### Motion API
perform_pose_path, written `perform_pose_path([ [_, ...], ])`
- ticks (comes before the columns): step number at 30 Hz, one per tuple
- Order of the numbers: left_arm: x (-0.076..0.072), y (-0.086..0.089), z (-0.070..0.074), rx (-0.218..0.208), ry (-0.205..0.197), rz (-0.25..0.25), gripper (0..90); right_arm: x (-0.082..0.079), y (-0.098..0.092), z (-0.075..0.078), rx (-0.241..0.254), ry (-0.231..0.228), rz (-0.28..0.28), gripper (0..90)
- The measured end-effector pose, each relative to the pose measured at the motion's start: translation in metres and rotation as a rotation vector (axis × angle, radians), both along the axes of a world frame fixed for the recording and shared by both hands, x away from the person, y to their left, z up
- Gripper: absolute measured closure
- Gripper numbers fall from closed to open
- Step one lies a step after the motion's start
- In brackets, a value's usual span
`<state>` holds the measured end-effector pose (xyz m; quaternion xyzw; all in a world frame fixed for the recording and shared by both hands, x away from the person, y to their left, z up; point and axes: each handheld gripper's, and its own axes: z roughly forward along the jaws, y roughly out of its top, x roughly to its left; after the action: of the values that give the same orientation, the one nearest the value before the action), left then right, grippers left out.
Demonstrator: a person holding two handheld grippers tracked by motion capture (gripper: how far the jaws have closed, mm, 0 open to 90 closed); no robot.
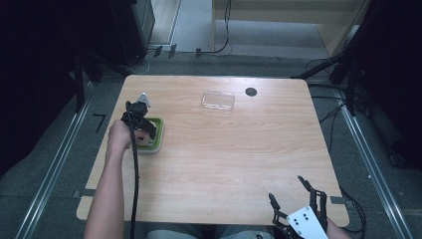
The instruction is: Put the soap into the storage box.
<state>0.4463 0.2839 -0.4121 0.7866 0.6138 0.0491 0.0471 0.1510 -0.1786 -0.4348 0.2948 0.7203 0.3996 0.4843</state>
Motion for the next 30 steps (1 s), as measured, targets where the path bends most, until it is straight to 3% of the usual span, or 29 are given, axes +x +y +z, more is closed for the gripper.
perform_pose_path([
  [9, 0.002, 0.000, -0.003, -0.015, -0.008, 0.008, 33.5, 0.000, -0.001, 0.000, 0.002, 0.000, -0.002, 13.2],
  [30, 0.004, -0.002, -0.010, -0.002, -0.013, -0.003, 33.5, 0.000, -0.001, 0.000, 0.003, -0.001, -0.004, 13.2],
])
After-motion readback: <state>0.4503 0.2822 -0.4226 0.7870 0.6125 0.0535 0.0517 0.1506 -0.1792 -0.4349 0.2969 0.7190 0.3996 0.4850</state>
